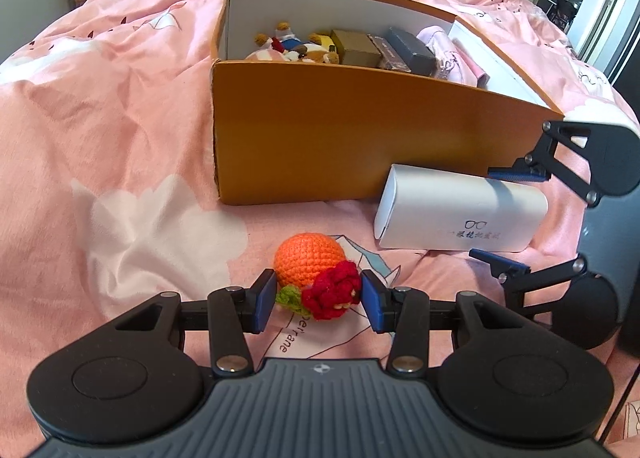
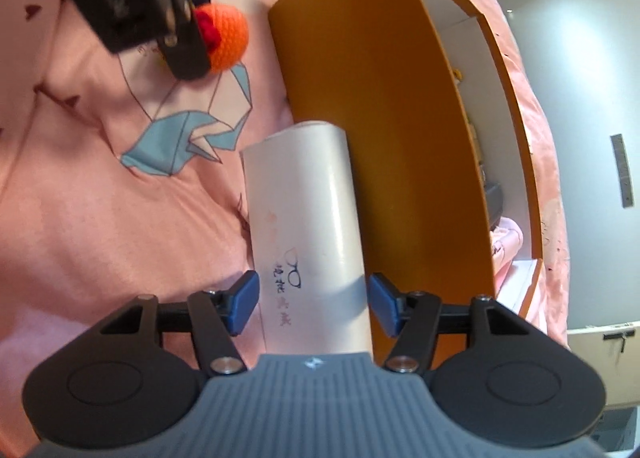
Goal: Organize objects
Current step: 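Lift the crocheted ball and glasses case and carry both over the orange box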
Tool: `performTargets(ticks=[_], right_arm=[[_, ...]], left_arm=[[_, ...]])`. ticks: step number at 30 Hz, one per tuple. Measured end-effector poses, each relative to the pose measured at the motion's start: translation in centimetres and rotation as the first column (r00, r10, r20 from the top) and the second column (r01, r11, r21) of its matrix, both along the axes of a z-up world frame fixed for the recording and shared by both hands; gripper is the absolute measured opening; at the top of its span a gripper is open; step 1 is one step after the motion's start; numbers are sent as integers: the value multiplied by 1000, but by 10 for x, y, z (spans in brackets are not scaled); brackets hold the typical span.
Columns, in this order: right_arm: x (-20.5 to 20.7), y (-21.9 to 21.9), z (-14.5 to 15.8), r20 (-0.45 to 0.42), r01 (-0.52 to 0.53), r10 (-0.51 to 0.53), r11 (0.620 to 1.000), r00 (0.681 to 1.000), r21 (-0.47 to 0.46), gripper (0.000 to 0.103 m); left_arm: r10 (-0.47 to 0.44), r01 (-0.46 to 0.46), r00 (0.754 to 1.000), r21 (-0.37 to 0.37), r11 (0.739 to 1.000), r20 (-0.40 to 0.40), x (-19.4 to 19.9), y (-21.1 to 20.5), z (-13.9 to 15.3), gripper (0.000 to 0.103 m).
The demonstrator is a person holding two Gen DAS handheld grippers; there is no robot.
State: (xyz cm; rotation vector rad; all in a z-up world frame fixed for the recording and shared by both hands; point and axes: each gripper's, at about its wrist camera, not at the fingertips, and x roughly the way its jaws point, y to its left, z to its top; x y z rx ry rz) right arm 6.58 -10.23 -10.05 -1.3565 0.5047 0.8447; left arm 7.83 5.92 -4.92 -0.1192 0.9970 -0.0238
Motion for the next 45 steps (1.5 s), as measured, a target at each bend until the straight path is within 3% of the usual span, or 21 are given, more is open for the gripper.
performTargets(ticks=[9, 16, 26, 32, 37, 45], right_arm=[[-17, 4, -25, 156, -31, 31, 1000, 987, -3, 66], [-28, 7, -41, 271, -97, 111, 993, 956, -65, 67], [-16, 7, -40, 263, -66, 73, 997, 962, -33, 65], [-8, -2, -10, 214, -63, 58, 998, 975, 17, 64], [-10, -14, 26, 198, -133, 127, 991, 972, 13, 64], [-23, -18, 93, 215, -209, 198, 978, 956, 27, 64]], left_arm=[[-3, 3, 1000, 16, 1000, -11, 1, -2, -1, 51], [-4, 4, 1000, 24, 1000, -9, 0, -4, 0, 51], [-8, 8, 1000, 28, 1000, -8, 0, -5, 2, 51], [-14, 14, 1000, 35, 999, -7, 0, -6, 4, 51], [-37, 38, 999, 44, 998, -3, -1, -11, 12, 51], [-93, 90, 993, 44, 995, 74, -4, -21, 52, 51]])
